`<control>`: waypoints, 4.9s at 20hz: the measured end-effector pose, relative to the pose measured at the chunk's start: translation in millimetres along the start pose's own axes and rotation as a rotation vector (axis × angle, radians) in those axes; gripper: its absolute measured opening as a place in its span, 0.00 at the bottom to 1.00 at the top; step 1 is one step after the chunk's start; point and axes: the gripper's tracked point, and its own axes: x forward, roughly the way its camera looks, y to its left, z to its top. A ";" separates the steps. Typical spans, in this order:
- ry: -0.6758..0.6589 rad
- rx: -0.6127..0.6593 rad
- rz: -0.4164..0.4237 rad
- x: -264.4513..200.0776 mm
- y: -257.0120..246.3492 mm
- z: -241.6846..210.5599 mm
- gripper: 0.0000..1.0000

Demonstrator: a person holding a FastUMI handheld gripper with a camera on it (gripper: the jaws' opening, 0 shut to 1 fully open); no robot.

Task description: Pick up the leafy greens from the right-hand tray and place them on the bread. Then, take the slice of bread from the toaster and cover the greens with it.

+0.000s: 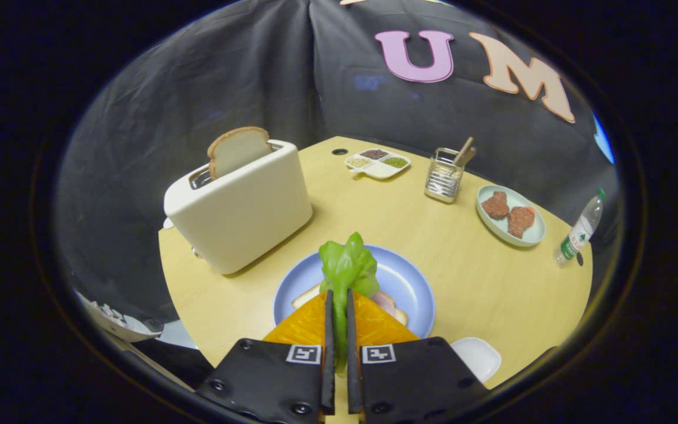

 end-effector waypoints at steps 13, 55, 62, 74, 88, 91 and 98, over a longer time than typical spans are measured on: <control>0.062 -0.012 0.008 34.4 12.8 -16.4 0.36; -0.092 0.161 0.020 64.2 125.6 194.5 0.90; -0.049 0.208 0.037 78.3 133.3 193.5 0.66; -0.109 0.173 0.072 44.4 138.8 196.5 0.05; -0.261 0.284 0.023 -31.0 63.9 194.8 0.04; -0.239 0.305 0.003 -32.6 51.2 171.9 0.04; -0.196 0.399 -0.034 -29.9 20.8 120.9 0.04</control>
